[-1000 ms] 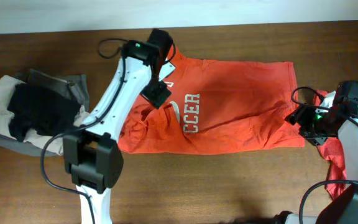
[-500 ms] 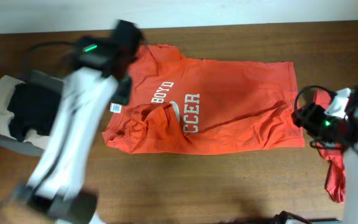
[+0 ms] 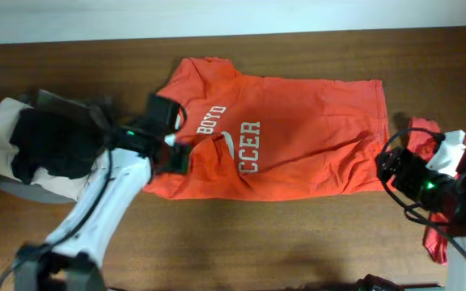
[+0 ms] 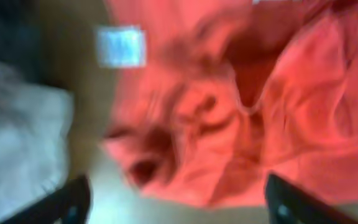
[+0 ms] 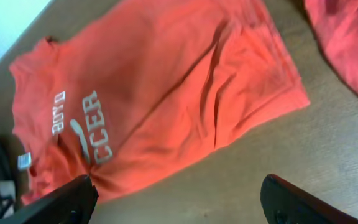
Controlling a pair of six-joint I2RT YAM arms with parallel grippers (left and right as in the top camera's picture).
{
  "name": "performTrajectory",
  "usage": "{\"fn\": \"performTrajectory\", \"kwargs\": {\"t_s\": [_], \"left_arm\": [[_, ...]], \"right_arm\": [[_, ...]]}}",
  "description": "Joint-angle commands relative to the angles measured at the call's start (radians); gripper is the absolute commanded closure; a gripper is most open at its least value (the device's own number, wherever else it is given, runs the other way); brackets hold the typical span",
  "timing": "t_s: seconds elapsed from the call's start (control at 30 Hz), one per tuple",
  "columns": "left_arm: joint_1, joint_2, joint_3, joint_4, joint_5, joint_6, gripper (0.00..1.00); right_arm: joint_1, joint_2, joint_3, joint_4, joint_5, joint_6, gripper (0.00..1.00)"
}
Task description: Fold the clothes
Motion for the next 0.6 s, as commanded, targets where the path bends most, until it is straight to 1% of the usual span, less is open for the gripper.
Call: {"fn": "performTrajectory", "kwargs": {"t_s": [0.0, 0.07, 0.1, 0.13, 0.2, 0.33, 0.37, 0.4, 0.43, 0.47, 0.57], "left_arm": [[0.028, 0.025, -0.054, 0.117, 0.132, 0.091, 0.09], [0.039, 0.066, -0.065, 0.162, 0.136, 0.103, 0.11], [0.040, 0.090, -0.065, 0.184, 0.152, 0.137, 0.11], [0.040, 0.116, -0.065, 0.211, 0.164, 0.173, 0.16], [0.040, 0.162, -0.065, 0.265, 0.191, 0.229, 0.20], [0.040, 0.256, -0.064, 0.338, 0.196, 0.288, 0.35], [0.040, 0.272, -0.064, 0.345, 0.196, 0.302, 0.42], [0.040, 0.283, -0.064, 0.354, 0.196, 0.314, 0.51], [0.040, 0.290, -0.064, 0.369, 0.192, 0.315, 0.56], [0.040, 0.291, -0.064, 0.386, 0.192, 0.315, 0.59], [0.040, 0.286, -0.056, 0.452, 0.184, 0.315, 0.62]], "right_arm": [[0.000, 0.023, 0.011, -0.017, -0.027, -0.074, 0.11], [0.000, 0.031, 0.011, -0.019, -0.027, -0.074, 0.11], [0.000, 0.034, 0.011, -0.019, -0.027, -0.074, 0.11], [0.000, 0.037, 0.011, -0.018, -0.027, -0.074, 0.11], [0.000, 0.042, 0.011, -0.014, -0.026, -0.074, 0.11], [0.000, 0.050, 0.011, -0.013, -0.026, -0.074, 0.11], [0.000, 0.052, 0.011, -0.013, -0.026, -0.074, 0.11], [0.000, 0.052, 0.011, -0.014, -0.026, -0.074, 0.11], [0.000, 0.052, 0.011, -0.014, -0.026, -0.074, 0.11], [0.000, 0.052, 0.011, -0.014, -0.026, -0.074, 0.11], [0.000, 0.052, 0.011, -0.013, -0.026, -0.073, 0.10]]}}
